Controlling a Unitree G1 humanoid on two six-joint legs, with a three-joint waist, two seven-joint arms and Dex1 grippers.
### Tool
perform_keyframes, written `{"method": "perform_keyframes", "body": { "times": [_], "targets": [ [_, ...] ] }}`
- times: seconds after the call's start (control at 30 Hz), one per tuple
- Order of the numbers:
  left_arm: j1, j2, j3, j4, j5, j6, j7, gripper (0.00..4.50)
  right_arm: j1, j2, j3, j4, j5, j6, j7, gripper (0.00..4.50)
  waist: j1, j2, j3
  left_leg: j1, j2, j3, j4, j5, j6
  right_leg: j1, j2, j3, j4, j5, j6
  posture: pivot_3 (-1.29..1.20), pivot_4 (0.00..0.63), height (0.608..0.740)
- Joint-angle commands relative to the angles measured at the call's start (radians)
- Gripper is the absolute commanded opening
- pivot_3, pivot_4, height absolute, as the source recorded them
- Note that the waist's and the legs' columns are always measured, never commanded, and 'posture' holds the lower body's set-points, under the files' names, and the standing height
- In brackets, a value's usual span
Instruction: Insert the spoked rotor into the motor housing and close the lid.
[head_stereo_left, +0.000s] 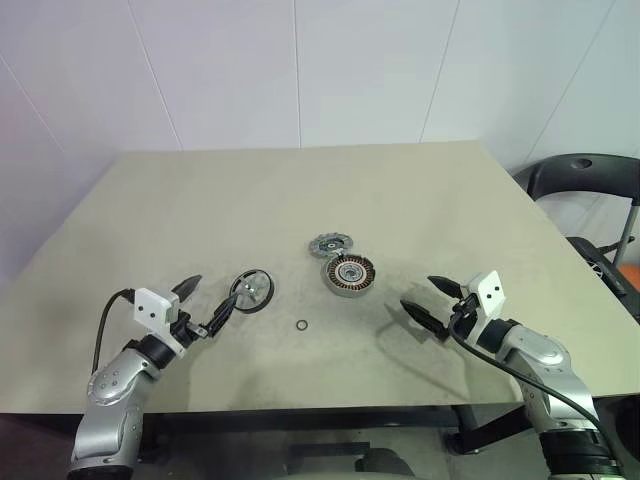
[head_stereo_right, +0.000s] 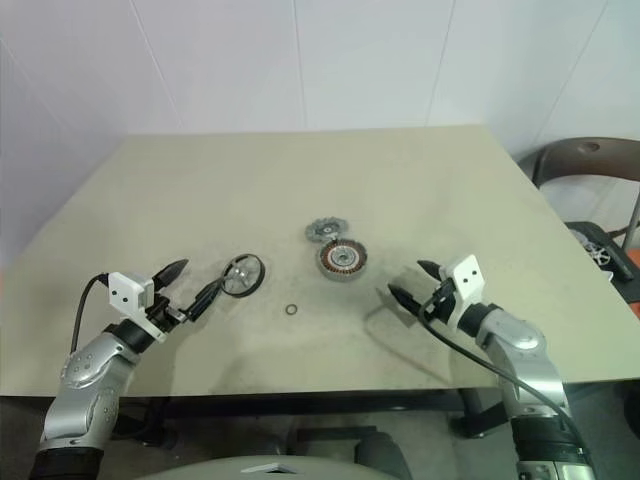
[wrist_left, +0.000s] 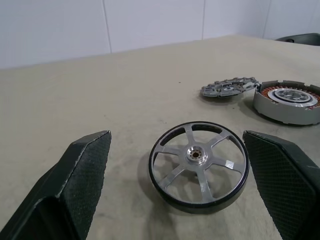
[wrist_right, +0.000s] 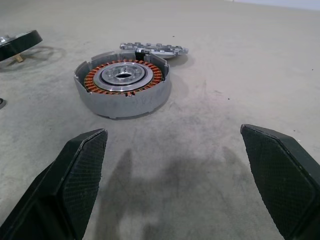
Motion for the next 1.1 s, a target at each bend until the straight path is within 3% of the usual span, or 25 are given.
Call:
{"method": "perform_keyframes", "body": {
  "times": [0.03,1.1],
  "targets": [
    [-0.014,0.013,0.014,-0.008,-0.003,-0.018,-0.012,4.5,-0.024,0.007,-0.006,-0.023,0.007,-0.028,-0.002,4.47,0.0,0.0,0.0,0.0,0.0,0.0,0.0,0.0,0.0,0.0,0.0,0.0,0.0,0.0,0.0,0.0,0.0,0.74],
    [-0.034,0.021,0.014,-0.029,-0.005,0.012,-0.001,4.5,-0.046,0.014,0.022,-0.025,-0.013,-0.027,-0.008,4.47,0.0,0.0,0.0,0.0,0.0,0.0,0.0,0.0,0.0,0.0,0.0,0.0,0.0,0.0,0.0,0.0,0.0,0.74]
  ]
}}
